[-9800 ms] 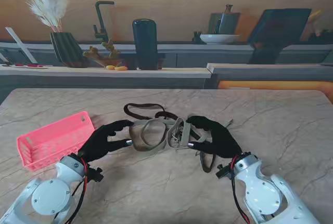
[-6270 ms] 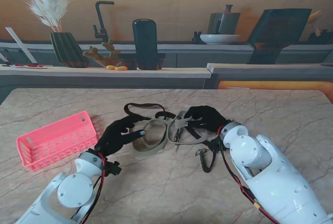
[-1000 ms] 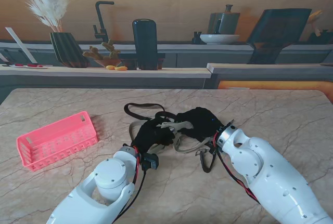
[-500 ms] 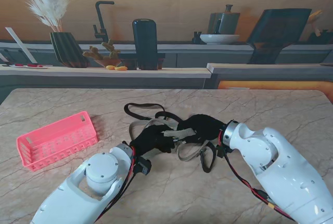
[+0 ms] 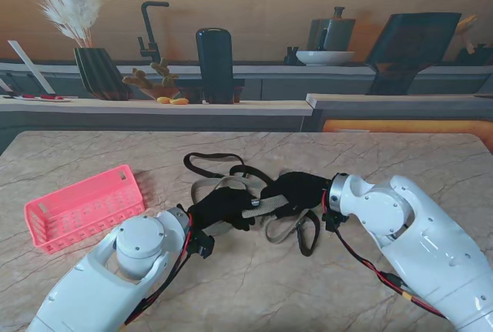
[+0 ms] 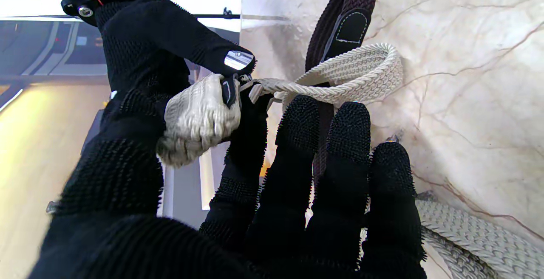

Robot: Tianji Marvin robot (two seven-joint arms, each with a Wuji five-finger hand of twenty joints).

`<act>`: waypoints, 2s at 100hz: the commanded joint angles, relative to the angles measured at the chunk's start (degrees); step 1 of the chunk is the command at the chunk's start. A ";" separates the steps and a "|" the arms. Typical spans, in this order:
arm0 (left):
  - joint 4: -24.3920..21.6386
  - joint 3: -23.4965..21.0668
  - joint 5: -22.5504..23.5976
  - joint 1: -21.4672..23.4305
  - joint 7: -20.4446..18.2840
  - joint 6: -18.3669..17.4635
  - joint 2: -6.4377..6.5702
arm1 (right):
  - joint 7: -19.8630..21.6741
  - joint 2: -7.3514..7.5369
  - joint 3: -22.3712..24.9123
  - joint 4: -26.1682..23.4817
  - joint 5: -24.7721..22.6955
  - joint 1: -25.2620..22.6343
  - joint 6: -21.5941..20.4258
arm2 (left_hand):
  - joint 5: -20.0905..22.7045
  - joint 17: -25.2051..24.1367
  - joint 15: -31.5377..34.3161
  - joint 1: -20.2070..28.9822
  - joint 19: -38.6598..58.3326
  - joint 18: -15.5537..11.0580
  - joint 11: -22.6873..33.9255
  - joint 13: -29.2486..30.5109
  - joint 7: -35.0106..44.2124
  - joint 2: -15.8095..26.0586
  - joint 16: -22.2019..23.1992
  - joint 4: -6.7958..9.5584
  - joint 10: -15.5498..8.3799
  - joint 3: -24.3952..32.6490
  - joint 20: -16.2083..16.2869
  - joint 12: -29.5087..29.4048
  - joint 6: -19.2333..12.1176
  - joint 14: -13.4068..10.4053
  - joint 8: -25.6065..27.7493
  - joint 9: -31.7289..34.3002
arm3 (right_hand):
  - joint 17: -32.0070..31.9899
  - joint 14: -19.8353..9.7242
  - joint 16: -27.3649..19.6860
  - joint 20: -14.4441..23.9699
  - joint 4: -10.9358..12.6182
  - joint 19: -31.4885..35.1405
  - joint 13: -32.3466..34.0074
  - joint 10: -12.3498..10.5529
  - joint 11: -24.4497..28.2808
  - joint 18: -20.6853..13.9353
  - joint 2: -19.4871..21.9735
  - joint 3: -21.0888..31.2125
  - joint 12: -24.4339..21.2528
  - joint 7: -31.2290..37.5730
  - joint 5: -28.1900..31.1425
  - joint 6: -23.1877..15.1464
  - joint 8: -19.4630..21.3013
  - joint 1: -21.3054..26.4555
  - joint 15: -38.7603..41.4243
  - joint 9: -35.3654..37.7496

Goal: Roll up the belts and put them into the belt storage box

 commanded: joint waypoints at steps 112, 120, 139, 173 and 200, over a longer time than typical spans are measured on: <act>2.74 11.36 5.16 -16.44 -18.56 8.02 4.05 | 1.88 0.26 -5.45 2.93 1.16 4.18 -0.18 | 6.59 3.91 6.41 7.90 5.80 3.76 4.45 5.84 2.76 5.98 -0.69 3.69 2.35 -6.40 2.99 -1.78 4.59 3.07 -0.07 5.70 | -1.04 0.35 2.59 2.62 5.53 -2.12 -1.67 0.93 2.17 -0.77 5.22 7.70 2.17 4.55 6.99 -7.41 4.80 5.20 -1.07 0.25; 3.01 12.04 5.15 -16.92 -18.68 8.29 3.99 | 2.04 0.30 -5.66 2.96 1.22 4.38 -0.33 | 6.62 4.03 6.49 8.81 5.79 3.55 4.49 6.15 2.99 5.40 -0.85 3.80 2.20 -5.56 2.97 -1.88 4.51 2.80 -0.28 5.84 | -1.14 0.32 2.61 2.67 5.54 -2.21 -1.75 0.96 2.16 -0.79 5.27 7.69 2.19 4.50 6.96 -7.36 4.81 5.14 -1.15 0.19; 4.30 13.90 4.83 -18.64 -20.40 8.53 4.14 | 2.11 0.33 -5.82 2.89 1.19 4.55 -0.52 | 5.23 4.23 6.02 8.71 5.52 3.26 3.91 6.15 4.98 -2.56 -1.85 1.79 1.78 9.51 2.76 -2.55 3.41 2.15 -3.77 5.59 | -1.17 0.27 2.67 2.84 5.59 -2.34 -1.71 0.87 2.10 -0.75 5.25 7.69 2.19 4.43 6.92 -7.48 4.91 5.15 -1.29 0.18; 5.44 14.51 3.95 -18.50 -19.06 10.44 3.47 | 1.96 0.28 -5.32 1.98 0.86 4.48 -0.49 | 3.01 4.37 3.11 13.13 3.84 2.13 1.26 4.87 5.84 -8.90 -3.16 1.38 1.41 19.68 1.62 -3.93 2.66 1.38 -6.95 4.04 | -1.17 0.40 2.84 3.10 5.83 -2.50 -1.62 1.03 2.01 -0.68 4.96 7.89 2.18 4.11 6.77 -6.84 4.70 5.28 -1.33 0.26; 5.80 15.42 5.16 -18.05 -16.32 10.63 2.76 | 1.14 -0.06 -4.84 1.27 1.64 4.14 0.29 | 2.35 4.12 2.30 14.76 3.19 1.66 -0.50 4.32 5.31 -8.03 -3.94 1.22 0.55 23.00 1.15 -2.75 1.44 0.72 -6.94 4.22 | -1.17 0.54 3.16 3.32 6.08 -2.61 -1.52 1.08 1.97 -0.59 4.58 8.29 2.25 3.80 6.80 -6.24 4.11 5.27 -1.35 0.42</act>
